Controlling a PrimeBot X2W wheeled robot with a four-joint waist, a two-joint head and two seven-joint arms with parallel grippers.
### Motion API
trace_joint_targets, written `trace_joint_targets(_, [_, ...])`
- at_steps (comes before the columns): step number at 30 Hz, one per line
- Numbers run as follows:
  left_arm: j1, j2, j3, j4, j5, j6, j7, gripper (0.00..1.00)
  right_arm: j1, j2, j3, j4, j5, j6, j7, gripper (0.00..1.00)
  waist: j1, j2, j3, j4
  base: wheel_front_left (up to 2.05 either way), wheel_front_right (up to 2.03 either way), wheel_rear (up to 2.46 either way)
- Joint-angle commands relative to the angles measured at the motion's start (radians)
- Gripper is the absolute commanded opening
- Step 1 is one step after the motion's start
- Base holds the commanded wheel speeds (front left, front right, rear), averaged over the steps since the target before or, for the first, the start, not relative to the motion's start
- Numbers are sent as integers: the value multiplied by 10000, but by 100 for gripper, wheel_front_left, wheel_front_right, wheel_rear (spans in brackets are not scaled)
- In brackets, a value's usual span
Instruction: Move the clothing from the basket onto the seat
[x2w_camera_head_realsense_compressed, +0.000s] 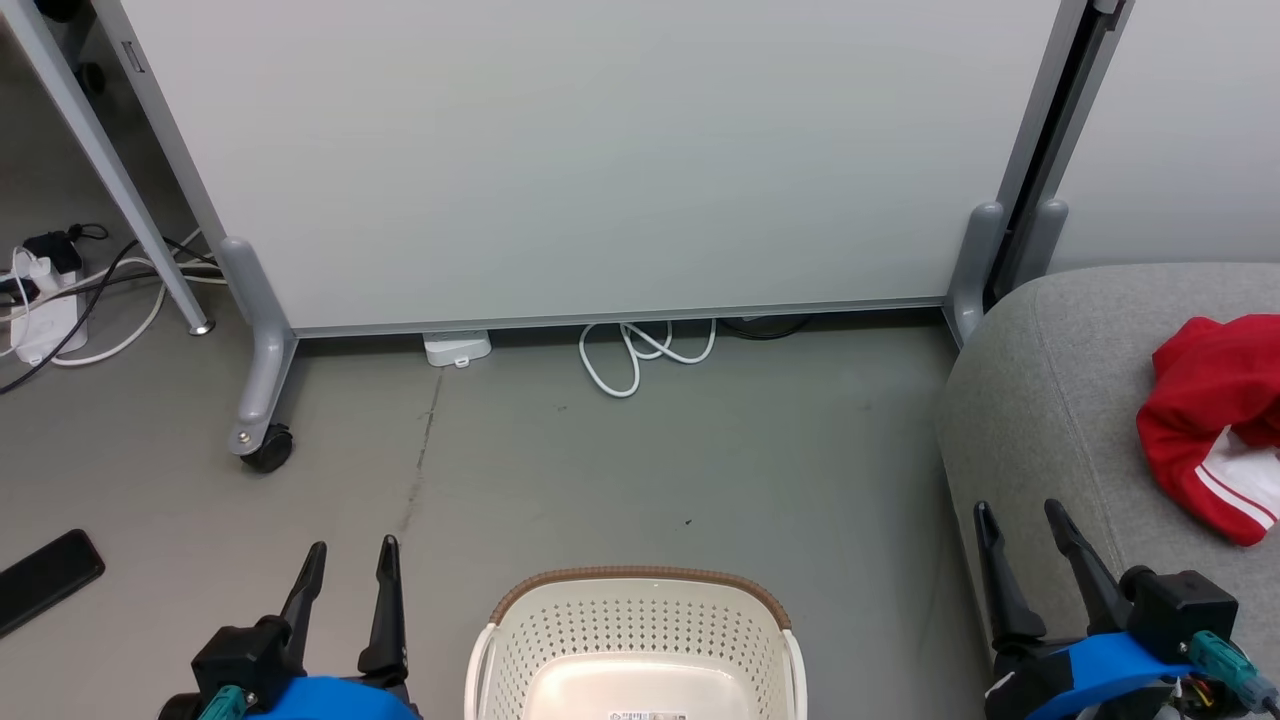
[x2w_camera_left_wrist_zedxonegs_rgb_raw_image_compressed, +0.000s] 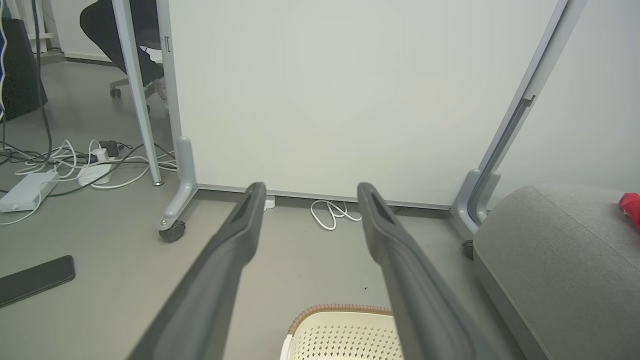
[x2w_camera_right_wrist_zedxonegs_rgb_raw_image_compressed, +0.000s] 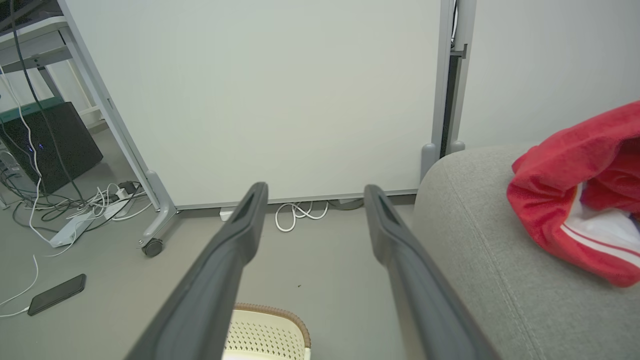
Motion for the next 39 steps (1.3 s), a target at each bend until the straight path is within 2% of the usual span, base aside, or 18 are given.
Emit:
trace_joint_targets(1, [-55,3,22,44,-30,-73,-47,100,82,11,2,41,92,5,-69,100,0,-1,16,-15,0,0,0])
trace_joint_targets(2, [-2,-6,-3,42,-17,-10,1,0,-1,0,9,30,5,0,-10,0,0,-1,18,-13,0,0,0])
trace_joint_targets(8, [366,-159,-17,522,-100,-6,87,0,171,21,8,576,84,0,74,0,2,-1,21,-17,0,0,0])
trace_joint_targets(29, [21,-243,487,-9,-3515,-21,1035,0,-113,15,-176,410,3728,1,789,0,1,-1,80,-164,0,0,0])
trace_joint_targets(31, [-44,-262,589,-125,-4257,-25,1237,0,-180,14,-214,373,4516,1,945,0,1,-1,95,-200,0,0,0])
trace_joint_targets(39, [-157,-287,750,-297,-5355,-31,1545,0,-274,11,-273,324,5685,1,1177,0,1,-1,119,-259,0,0,0])
